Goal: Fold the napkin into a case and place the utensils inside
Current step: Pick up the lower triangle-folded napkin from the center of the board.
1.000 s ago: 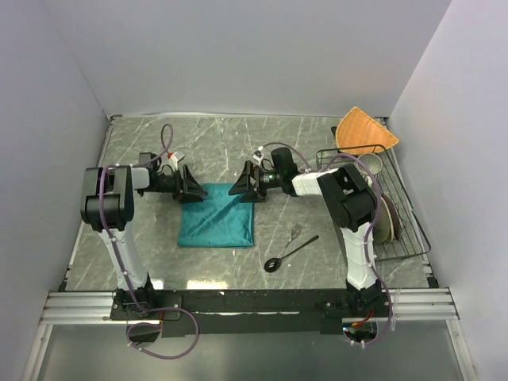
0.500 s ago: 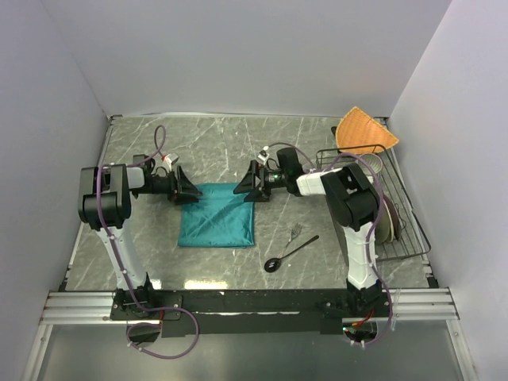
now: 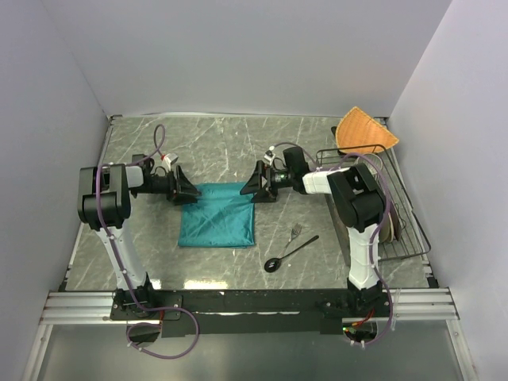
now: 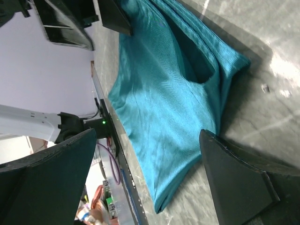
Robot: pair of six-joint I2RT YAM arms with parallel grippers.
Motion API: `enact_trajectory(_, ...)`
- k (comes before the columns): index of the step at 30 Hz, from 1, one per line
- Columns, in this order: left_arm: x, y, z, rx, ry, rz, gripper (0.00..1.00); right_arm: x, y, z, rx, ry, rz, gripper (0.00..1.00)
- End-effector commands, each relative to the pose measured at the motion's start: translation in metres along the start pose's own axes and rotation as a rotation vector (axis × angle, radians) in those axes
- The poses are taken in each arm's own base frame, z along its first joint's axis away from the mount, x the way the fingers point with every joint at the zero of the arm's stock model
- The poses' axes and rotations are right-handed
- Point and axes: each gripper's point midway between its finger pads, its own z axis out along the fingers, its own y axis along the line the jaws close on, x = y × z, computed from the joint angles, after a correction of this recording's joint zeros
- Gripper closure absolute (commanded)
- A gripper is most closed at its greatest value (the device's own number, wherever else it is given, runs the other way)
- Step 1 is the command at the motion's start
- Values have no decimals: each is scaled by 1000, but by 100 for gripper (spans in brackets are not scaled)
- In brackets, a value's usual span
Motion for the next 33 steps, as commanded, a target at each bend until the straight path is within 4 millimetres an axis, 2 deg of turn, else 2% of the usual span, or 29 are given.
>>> enact_trajectory(1, -9, -11, -5, -6, 1, 144, 28, -5, -10, -24, 87, -48, 50, 0)
enact_trajectory(3, -11, -26, -9, 12, 6, 204, 28, -20, 15, -32, 57, -76, -33, 2)
enact_trajectory(5, -17, -48, -13, 32, -3, 281, 28, -36, 36, -37, 50, -95, -115, 9)
enact_trajectory(6, -21, -60, -16, 36, -17, 320, 28, -41, 37, -38, 65, -98, -135, 13)
enact_trajectory(7, -22, -66, -17, 37, -22, 342, 28, -46, 38, -40, 82, -99, -160, 22)
enact_trajectory(9, -28, -76, -21, 17, -43, 381, 29, -54, 28, -41, 156, -83, -216, 29)
enact_trajectory(10, -30, -80, -21, 14, -45, 400, 29, -57, 24, -41, 175, -79, -237, 30)
enact_trajectory(12, -36, -83, -24, -28, -59, 436, 29, -62, 6, -38, 246, -54, -262, 26)
enact_trajectory(13, -39, -83, -25, -41, -63, 447, 29, -56, -1, -37, 275, -16, -240, 25)
enact_trajectory(14, -42, -81, -26, -66, -67, 466, 29, -65, -10, -33, 303, -14, -264, 24)
enact_trajectory(17, -47, -84, -30, -91, -78, 501, 29, -68, -22, -28, 323, -1, -256, 22)
enact_trajectory(23, -51, -86, -35, -127, -93, 542, 29, -66, -33, -15, 316, 18, -234, 24)
enact_trajectory(26, -47, -81, -34, -138, -76, 532, 30, -64, -39, -9, 308, 23, -222, 28)
enact_trajectory(33, -42, -73, -35, -165, -58, 544, 31, -61, -36, 6, 255, 36, -205, 39)
